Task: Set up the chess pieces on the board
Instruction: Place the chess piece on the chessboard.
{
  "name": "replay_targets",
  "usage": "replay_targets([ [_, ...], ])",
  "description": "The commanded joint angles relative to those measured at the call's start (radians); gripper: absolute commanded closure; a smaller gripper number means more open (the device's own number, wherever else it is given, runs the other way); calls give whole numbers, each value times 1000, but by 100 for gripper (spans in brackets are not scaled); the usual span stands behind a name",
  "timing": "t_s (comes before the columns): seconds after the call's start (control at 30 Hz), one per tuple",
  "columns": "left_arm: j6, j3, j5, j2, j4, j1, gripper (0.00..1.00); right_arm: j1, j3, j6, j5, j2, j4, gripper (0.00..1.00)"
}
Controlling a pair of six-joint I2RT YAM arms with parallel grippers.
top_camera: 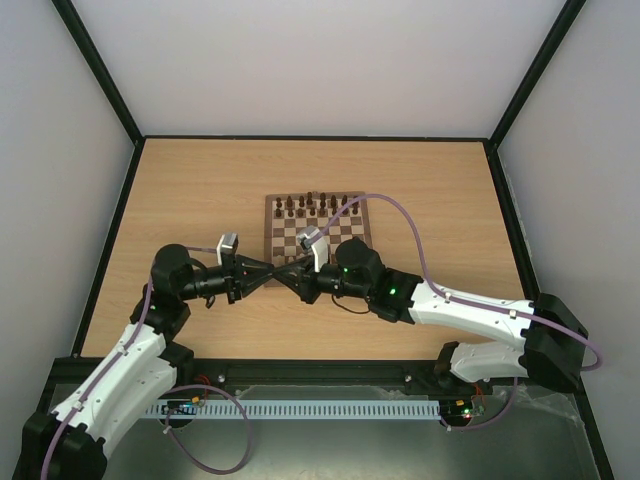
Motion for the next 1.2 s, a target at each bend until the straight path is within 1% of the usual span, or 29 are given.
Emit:
replay_targets([
  [0.0, -6, -3, 8, 5, 34, 2, 97, -2, 17, -6, -16, 4, 27, 92],
  [0.1, 6, 4, 8, 4, 25, 3, 96, -2, 20, -5, -8, 4, 22, 95],
  [0.13, 18, 9, 5, 6, 15, 2, 93, -2, 23, -5, -9, 4, 18, 96],
  [0.17, 46, 20, -1, 8, -8, 4, 88, -2, 31, -4, -8, 5, 6, 96],
  [0.23, 144, 70, -28, 19, -113, 14, 77, -2, 54, -3, -4, 7, -31, 96],
  [0.3, 243, 130, -54, 39, -225, 28, 68, -3, 74, -5, 12, 5, -79, 96],
  [0.43, 366, 202, -86, 71, -331, 61, 49, -3, 131, -19, 49, 4, -222, 96],
  [0.5, 413, 220, -99, 84, -364, 80, 42, -4, 172, -29, 72, 9, -328, 96],
  [0.57, 486, 251, -127, 95, -422, 106, 38, -7, 223, -45, 100, 19, -435, 96],
  [0.63, 592, 294, -191, 101, -518, 132, 32, -17, 298, -62, 138, 43, -581, 96],
  [0.73, 731, 354, -345, 101, -636, 146, 24, -54, 439, -88, 188, 110, -798, 95],
  [0.8, 795, 369, -438, 94, -678, 146, 21, -100, 552, -105, 196, 171, -935, 95],
  [0.93, 862, 363, -556, 74, -705, 146, 3, -167, 736, -137, 182, 316, -1138, 94],
  [1.03, 891, 346, -600, 52, -702, 146, 1, -179, 885, -161, 224, 444, -1273, 94],
  [1.17, 920, 344, -647, 45, -718, 146, 1, -182, 1031, -178, 290, 610, -1396, 92],
])
